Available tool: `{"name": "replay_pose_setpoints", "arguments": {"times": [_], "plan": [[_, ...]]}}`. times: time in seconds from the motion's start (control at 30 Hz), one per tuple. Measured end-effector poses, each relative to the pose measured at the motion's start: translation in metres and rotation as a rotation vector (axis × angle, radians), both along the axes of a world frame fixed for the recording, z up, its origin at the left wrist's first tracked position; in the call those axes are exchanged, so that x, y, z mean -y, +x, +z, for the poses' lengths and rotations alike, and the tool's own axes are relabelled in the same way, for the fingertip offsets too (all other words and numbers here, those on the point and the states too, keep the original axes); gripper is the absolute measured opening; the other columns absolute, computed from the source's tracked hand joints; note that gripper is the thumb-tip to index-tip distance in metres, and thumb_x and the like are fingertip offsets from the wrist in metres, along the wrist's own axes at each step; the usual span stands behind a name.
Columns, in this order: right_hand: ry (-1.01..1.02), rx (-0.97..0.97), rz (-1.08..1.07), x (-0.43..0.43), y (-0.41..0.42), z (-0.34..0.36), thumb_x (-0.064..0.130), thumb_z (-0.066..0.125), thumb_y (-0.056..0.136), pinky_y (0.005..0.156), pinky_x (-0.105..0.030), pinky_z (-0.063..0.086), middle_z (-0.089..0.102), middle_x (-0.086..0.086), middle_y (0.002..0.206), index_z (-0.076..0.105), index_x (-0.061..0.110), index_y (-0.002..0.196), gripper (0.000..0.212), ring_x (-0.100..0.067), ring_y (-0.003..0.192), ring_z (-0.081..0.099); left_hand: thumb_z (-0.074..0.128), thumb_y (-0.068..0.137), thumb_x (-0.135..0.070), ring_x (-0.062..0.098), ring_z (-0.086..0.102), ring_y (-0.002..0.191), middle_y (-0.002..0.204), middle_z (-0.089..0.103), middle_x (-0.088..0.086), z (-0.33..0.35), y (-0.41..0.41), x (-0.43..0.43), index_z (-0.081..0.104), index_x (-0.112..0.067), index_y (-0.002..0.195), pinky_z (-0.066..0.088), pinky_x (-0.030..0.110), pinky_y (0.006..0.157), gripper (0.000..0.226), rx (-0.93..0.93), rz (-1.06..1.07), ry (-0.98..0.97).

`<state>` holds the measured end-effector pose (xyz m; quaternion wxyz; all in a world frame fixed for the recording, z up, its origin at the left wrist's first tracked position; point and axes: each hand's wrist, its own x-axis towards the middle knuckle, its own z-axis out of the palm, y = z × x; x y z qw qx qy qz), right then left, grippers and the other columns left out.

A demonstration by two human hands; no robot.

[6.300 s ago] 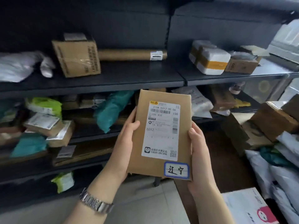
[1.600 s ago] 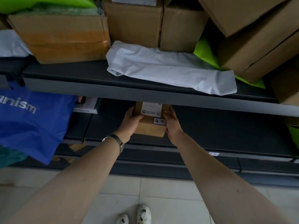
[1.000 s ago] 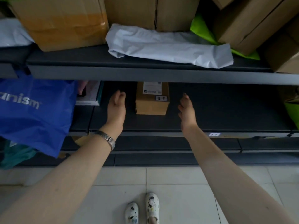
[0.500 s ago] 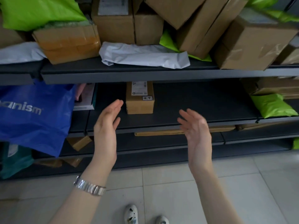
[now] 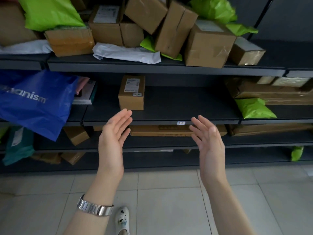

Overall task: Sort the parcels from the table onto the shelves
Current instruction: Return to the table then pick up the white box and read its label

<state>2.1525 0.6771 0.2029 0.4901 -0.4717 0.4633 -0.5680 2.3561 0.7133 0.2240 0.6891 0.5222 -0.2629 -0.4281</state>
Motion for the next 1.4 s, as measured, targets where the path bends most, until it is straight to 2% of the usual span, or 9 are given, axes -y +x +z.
{"name": "replay_pose_setpoints", "arguments": {"times": [0.1,0.27,0.53,0.67,0.83,0.97,1.1,1.23,1.4], "plan": [[-0.025,0.019,-0.045,-0.019,-0.039,0.008,0.043,0.029,0.105,0.115,-0.039,0.045,0.069,0.005,0.136,0.059,0.036,0.13,0.04,-0.012,0.128,0.064,0.024,0.108,-0.024,0.001,0.066,0.119,0.125,0.073,-0.013,0.012,-0.049,-0.009,0.066,-0.034,0.118,0.047,0.027,0.104,0.045,0.021,-0.076,-0.033],[-0.05,0.06,-0.177,-0.042,-0.117,0.029,0.045,0.032,0.099,0.113,-0.037,0.046,0.072,0.008,0.131,0.062,0.035,0.127,0.043,-0.01,0.126,0.066,0.025,0.108,-0.024,0.002,0.066,0.12,0.126,0.073,-0.012,0.031,-0.134,-0.01,0.066,-0.029,0.124,0.045,0.032,0.11,0.044,0.025,-0.249,-0.055],[-0.08,0.09,-0.435,-0.035,-0.271,0.066,0.05,0.032,0.096,0.117,-0.038,0.042,0.066,0.01,0.141,0.061,0.035,0.132,0.048,-0.007,0.129,0.062,0.027,0.107,-0.018,0.0,0.066,0.118,0.121,0.075,-0.015,0.072,-0.281,0.062,0.068,-0.032,0.117,0.046,0.031,0.106,0.044,-0.009,-0.541,-0.096],[-0.112,0.069,-0.566,-0.02,-0.352,0.076,0.051,0.033,0.095,0.118,-0.044,0.041,0.067,0.008,0.141,0.061,0.035,0.131,0.048,-0.01,0.13,0.063,0.03,0.106,-0.014,0.0,0.069,0.112,0.111,0.078,-0.013,0.092,-0.376,0.111,0.07,-0.03,0.107,0.048,0.028,0.103,0.043,-0.041,-0.671,-0.13],[-0.126,0.037,-0.752,0.012,-0.457,0.102,0.052,0.035,0.097,0.118,-0.049,0.041,0.069,0.006,0.138,0.065,0.036,0.124,0.044,-0.014,0.128,0.064,0.027,0.106,-0.009,0.002,0.068,0.116,0.118,0.077,-0.012,0.112,-0.498,0.173,0.071,-0.031,0.11,0.049,0.028,0.101,0.049,-0.031,-0.849,-0.196],[-0.176,-0.001,-0.893,0.042,-0.544,0.128,0.051,0.034,0.101,0.116,-0.047,0.044,0.071,0.004,0.135,0.064,0.035,0.126,0.042,-0.012,0.125,0.066,0.023,0.103,-0.001,0.006,0.066,0.12,0.125,0.074,-0.007,0.122,-0.599,0.214,0.07,-0.029,0.112,0.046,0.032,0.109,0.055,-0.004,-1.006,-0.253],[-0.183,0.004,-1.029,0.049,-0.629,0.141,0.052,0.034,0.101,0.109,-0.039,0.047,0.07,0.003,0.135,0.063,0.032,0.13,0.046,-0.015,0.125,0.065,0.026,0.104,-0.009,0.004,0.066,0.121,0.124,0.074,-0.012,0.122,-0.701,0.233,0.069,-0.034,0.113,0.043,0.033,0.111,0.051,0.026,-1.147,-0.273],[-0.226,0.087,-1.139,0.037,-0.713,0.131,0.042,0.024,0.109,0.108,-0.037,0.049,0.075,0.006,0.126,0.067,0.033,0.118,0.045,-0.012,0.12,0.069,0.026,0.106,-0.01,0.003,0.066,0.12,0.127,0.073,-0.012,0.111,-0.808,0.239,0.068,-0.033,0.117,0.042,0.033,0.112,0.049,0.03,-1.265,-0.266],[-0.214,0.113,-1.211,0.029,-0.833,0.115,0.045,0.023,0.107,0.11,-0.038,0.049,0.074,0.005,0.13,0.066,0.034,0.121,0.047,-0.01,0.12,0.069,0.025,0.104,-0.009,0.005,0.066,0.121,0.126,0.074,-0.009,0.097,-0.944,0.243,0.068,-0.031,0.117,0.043,0.035,0.112,0.05,-0.03,-1.326,-0.238]]}}
